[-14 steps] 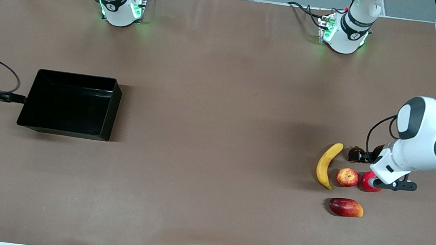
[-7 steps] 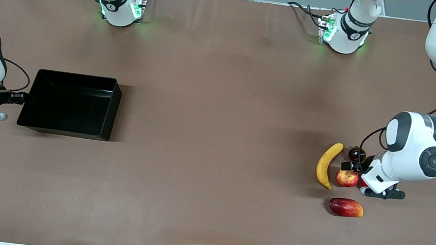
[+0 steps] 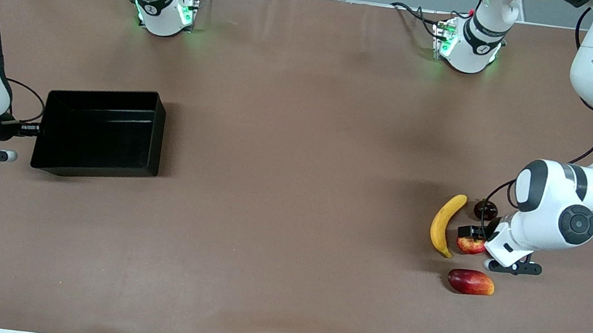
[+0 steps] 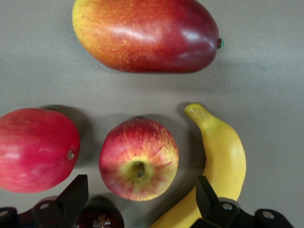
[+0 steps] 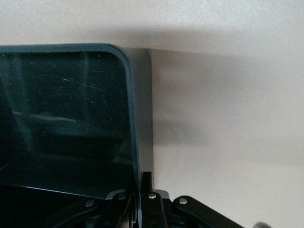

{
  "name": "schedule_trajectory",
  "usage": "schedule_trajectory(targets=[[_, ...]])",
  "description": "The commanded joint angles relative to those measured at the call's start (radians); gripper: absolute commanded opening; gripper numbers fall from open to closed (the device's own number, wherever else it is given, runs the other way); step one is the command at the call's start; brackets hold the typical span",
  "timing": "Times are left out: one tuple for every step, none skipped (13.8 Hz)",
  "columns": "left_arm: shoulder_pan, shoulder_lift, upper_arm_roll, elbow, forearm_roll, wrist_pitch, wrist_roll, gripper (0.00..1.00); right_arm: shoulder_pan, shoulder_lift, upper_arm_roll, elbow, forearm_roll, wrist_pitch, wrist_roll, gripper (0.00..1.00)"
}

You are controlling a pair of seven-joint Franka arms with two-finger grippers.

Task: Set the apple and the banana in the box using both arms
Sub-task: 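Grasp the apple with the left gripper while the right gripper slides the box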

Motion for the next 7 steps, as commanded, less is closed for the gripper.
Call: schedule_trajectory(targets=[[0.001, 0.033, 0.003, 0.020, -0.003, 0.031, 0.014, 1.00, 0.040, -0.012, 0.011, 0.126, 0.047, -0.177, 0.117, 0.00], [0.001, 0.039, 0.003, 0.020, -0.003, 0.042, 0.014, 1.00, 0.057, -0.012, 0.011, 0.169, 0.108, -0.237, 0.161, 0.00], [0.001, 0.047, 0.003, 0.020, -0.003, 0.054, 0.012, 1.00, 0.074, -0.012, 0.011, 0.195, 0.160, -0.279, 0.202, 0.00], [0.001, 0.052, 0.003, 0.018, -0.003, 0.061, 0.012, 1.00, 0.110, -0.013, 0.011, 0.206, 0.184, -0.290, 0.233, 0.00], [0.001, 0.055, 0.003, 0.018, -0.003, 0.061, 0.014, 1.00, 0.150, -0.015, 0.011, 0.209, 0.193, -0.291, 0.270, 0.00], [0.001, 0.055, 0.003, 0.018, -0.002, 0.061, 0.014, 0.99, 0.183, -0.015, 0.013, 0.210, 0.222, -0.293, 0.313, 0.00], [0.001, 0.052, 0.003, 0.018, 0.007, 0.061, 0.014, 0.67, 0.228, -0.015, 0.013, 0.207, 0.277, -0.294, 0.348, 0.00]])
